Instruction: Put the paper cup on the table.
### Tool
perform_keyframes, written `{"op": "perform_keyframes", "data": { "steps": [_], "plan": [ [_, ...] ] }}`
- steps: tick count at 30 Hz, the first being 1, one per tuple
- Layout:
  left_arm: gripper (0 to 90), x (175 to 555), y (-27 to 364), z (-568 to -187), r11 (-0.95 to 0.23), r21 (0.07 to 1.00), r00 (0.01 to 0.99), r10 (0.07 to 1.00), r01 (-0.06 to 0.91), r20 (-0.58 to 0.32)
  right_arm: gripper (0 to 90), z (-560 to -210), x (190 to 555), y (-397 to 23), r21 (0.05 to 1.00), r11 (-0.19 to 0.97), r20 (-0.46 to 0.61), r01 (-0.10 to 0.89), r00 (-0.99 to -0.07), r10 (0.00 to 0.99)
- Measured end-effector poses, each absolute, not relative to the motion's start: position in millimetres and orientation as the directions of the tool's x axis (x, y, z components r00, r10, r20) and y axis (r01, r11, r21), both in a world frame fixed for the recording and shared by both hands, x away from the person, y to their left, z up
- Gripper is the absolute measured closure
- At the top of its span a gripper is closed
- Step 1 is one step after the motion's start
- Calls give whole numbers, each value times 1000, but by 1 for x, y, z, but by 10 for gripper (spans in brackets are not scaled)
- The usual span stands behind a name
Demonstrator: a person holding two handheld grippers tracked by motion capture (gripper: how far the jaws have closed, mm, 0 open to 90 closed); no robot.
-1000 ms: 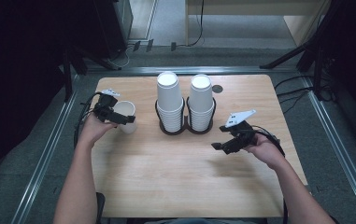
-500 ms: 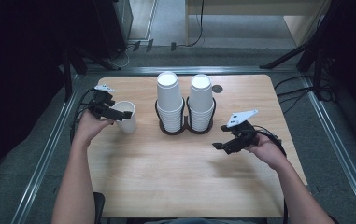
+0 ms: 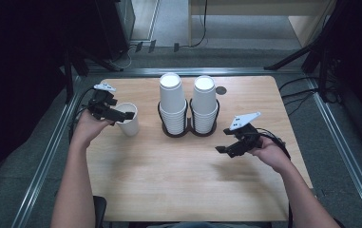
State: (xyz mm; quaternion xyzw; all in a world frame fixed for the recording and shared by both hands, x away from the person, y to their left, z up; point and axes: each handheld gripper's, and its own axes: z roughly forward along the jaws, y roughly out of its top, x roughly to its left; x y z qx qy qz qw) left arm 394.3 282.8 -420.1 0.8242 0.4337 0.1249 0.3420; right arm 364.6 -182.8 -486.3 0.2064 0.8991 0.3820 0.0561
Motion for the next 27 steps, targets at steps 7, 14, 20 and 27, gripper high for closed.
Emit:
{"op": "perform_keyframes", "data": {
  "steps": [7, 14, 20, 27],
  "plan": [
    [0, 389, 271, -414, -380, 676, 616, 776, 631, -139, 210, -486, 363, -180, 713, 626, 54, 316, -915, 400],
    [0, 382, 249, -414, -439, 655, 654, 748, 615, -113, 211, -486, 363, -180, 713, 628, 52, 312, -917, 396],
    [0, 377, 234, -415, -464, 663, 699, 704, 588, -127, 211, -486, 362, -181, 710, 630, 51, 315, -915, 400],
    [0, 370, 224, -421, -491, 660, 724, 680, 569, -119, 210, -484, 360, -179, 712, 633, 42, 303, -919, 393]
  ]
}}
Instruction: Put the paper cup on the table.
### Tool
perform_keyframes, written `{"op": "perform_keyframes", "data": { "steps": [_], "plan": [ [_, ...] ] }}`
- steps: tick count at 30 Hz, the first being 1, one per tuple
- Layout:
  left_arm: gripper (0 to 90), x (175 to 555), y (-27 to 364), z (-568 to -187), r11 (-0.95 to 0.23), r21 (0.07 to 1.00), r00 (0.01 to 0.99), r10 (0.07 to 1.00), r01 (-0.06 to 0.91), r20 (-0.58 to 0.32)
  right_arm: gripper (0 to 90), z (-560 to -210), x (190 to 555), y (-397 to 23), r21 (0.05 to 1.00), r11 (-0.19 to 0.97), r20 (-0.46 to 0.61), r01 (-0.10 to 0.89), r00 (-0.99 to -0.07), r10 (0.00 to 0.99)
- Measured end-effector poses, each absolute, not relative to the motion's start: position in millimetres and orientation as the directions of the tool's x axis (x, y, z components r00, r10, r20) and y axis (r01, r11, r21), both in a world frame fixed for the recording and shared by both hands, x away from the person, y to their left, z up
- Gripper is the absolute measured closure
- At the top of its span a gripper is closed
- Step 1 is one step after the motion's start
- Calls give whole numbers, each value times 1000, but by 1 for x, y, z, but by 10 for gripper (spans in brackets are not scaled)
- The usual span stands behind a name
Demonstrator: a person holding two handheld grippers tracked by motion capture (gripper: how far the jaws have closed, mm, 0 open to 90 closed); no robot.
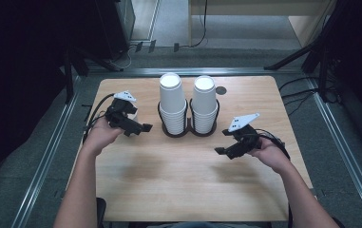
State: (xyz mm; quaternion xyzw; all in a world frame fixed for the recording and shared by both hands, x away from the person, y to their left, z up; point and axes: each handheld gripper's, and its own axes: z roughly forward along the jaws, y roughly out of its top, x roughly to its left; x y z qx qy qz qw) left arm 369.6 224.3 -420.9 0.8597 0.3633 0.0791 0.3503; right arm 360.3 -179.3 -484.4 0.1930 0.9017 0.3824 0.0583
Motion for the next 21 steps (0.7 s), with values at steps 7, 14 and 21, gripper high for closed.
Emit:
{"op": "perform_keyframes", "data": {
  "steps": [7, 14, 21],
  "plan": [
    [0, 362, 212, -430, -533, 650, 760, 640, 541, -108, 211, -484, 358, -176, 710, 635, 46, 306, -919, 391],
    [0, 358, 198, -437, -544, 656, 779, 617, 523, -110, 211, -485, 357, -174, 708, 640, 42, 298, -923, 383],
    [0, 354, 185, -446, -563, 644, 791, 602, 518, -110, 210, -485, 352, -166, 708, 648, 36, 280, -931, 363]
  ]
}}
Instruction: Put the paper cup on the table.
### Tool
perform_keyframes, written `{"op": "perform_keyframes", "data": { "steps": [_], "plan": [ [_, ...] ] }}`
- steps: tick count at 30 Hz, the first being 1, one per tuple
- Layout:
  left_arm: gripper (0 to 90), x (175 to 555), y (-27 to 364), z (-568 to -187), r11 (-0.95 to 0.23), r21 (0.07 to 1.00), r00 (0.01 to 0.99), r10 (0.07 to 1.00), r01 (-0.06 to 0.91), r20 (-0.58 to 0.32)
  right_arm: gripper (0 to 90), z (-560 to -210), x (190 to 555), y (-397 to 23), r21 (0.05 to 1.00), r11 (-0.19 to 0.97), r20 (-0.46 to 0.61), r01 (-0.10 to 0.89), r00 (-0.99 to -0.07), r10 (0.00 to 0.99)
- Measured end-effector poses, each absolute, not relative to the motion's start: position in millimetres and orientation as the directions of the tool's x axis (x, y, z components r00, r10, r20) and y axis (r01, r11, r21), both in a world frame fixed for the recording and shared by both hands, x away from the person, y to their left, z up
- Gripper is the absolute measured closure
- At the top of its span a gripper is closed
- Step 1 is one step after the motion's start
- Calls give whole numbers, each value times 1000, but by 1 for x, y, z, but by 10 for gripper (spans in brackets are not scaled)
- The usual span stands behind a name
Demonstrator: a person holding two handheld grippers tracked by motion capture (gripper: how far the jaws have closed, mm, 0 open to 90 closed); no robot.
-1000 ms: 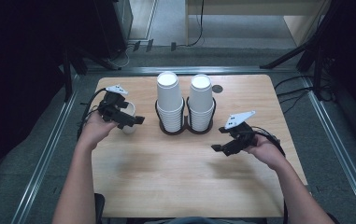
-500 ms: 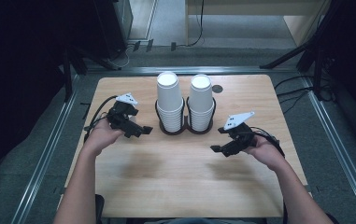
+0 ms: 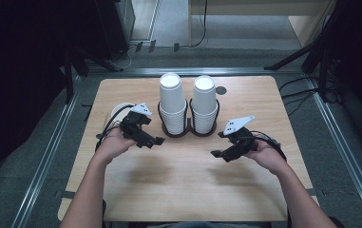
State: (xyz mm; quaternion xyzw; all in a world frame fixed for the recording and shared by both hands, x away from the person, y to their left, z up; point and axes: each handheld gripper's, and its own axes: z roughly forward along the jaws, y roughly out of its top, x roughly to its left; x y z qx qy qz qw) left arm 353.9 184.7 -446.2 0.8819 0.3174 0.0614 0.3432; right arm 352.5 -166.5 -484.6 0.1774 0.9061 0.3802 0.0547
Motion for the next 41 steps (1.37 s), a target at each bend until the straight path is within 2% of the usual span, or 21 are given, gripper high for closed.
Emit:
{"op": "perform_keyframes", "data": {
  "steps": [19, 22, 33, 41],
  "plan": [
    [0, 343, 142, -474, -604, 630, 819, 566, 488, -91, 210, -481, 346, -160, 721, 645, 29, 253, -941, 336],
    [0, 338, 131, -476, -631, 627, 838, 541, 456, -65, 211, -482, 346, -159, 716, 649, 36, 259, -941, 337],
    [0, 330, 102, -486, -673, 615, 876, 478, 411, -62, 211, -482, 345, -159, 712, 655, 35, 254, -944, 328],
    [0, 338, 99, -499, -693, 570, 870, 486, 441, -82, 210, -484, 344, -160, 698, 672, 27, 248, -947, 321]
  ]
}}
